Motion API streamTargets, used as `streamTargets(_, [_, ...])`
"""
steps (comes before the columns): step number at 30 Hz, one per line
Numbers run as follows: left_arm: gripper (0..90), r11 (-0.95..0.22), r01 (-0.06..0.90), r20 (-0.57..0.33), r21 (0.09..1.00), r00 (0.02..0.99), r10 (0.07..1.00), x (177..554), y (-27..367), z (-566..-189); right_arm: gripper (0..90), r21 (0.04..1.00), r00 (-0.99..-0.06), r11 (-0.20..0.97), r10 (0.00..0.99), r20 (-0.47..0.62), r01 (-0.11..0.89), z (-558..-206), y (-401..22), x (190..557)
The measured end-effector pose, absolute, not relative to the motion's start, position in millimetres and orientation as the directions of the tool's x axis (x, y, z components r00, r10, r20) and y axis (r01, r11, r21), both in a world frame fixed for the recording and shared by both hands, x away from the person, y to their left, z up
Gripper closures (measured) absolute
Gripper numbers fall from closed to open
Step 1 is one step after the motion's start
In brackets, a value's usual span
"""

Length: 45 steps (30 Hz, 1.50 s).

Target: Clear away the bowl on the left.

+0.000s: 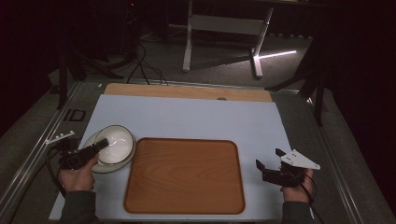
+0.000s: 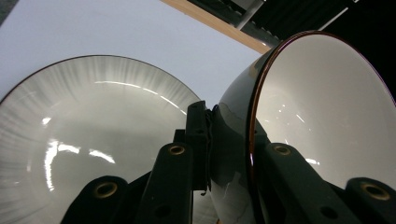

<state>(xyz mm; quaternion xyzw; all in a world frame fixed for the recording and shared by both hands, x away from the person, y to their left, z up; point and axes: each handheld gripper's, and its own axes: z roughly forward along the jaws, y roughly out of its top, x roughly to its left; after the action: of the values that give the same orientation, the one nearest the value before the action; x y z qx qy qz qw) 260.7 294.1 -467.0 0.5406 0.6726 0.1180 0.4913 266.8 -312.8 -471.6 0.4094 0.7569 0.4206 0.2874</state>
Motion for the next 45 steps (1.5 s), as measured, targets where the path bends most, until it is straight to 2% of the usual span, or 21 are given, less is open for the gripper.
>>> streamTargets(26, [80.2, 0.290, 0.642, -0.480, 0.709, 0.140, 0.866, 267, 252, -466, 13.3, 0.873, -0.498, 0.309, 0.862, -0.090, 0.376, -471, -314, 266])
streamTargets(45, [80.2, 0.265, 0.655, -0.480, 0.708, 0.171, 0.861, 270, 237, -469, 13.3, 0.872, -0.500, 0.312, 0.861, -0.091, 0.378, -471, -314, 266])
